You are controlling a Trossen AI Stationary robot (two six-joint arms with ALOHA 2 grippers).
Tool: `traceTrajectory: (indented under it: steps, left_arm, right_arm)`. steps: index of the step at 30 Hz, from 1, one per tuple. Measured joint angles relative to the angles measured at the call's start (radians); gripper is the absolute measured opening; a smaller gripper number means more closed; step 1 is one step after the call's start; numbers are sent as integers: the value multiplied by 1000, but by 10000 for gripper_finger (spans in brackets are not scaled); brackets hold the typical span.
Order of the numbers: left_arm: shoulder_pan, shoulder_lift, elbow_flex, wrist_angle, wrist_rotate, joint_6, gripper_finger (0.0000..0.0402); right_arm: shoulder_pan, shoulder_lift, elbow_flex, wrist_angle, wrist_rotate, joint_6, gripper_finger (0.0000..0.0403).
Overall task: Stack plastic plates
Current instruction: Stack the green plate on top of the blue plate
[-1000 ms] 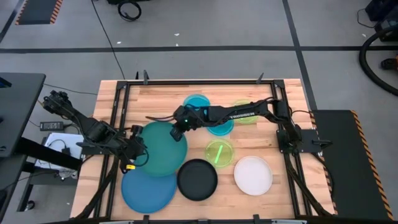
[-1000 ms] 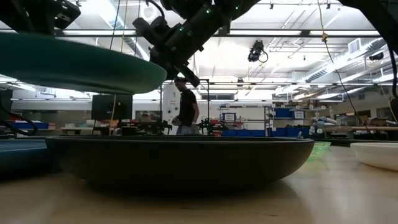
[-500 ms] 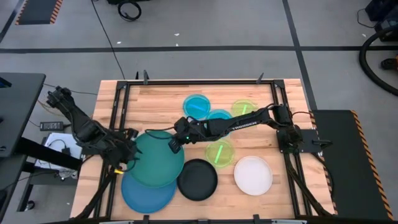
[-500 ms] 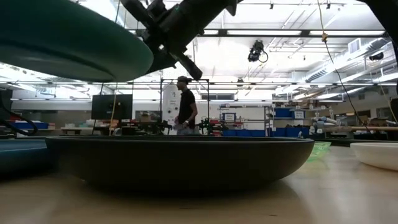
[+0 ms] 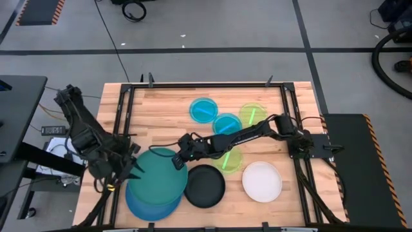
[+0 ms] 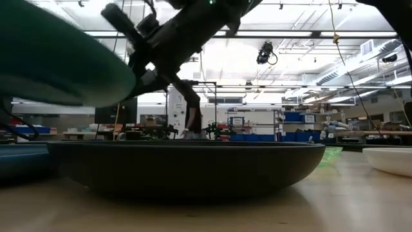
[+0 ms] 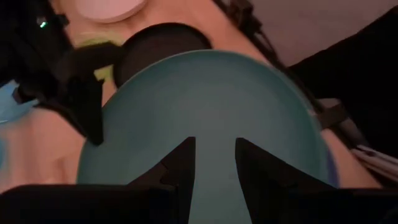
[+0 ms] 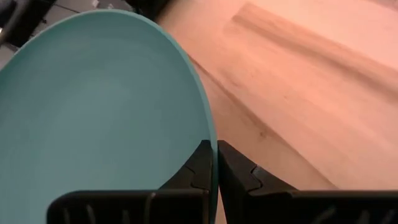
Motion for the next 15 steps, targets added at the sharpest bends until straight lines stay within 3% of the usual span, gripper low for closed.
traceTrajectory:
  steps: [15]
  left_arm:
    - [-131,-1,0,66,-4,-93,121]
  right_arm:
    - [77,-2,18,29,130,13,20]
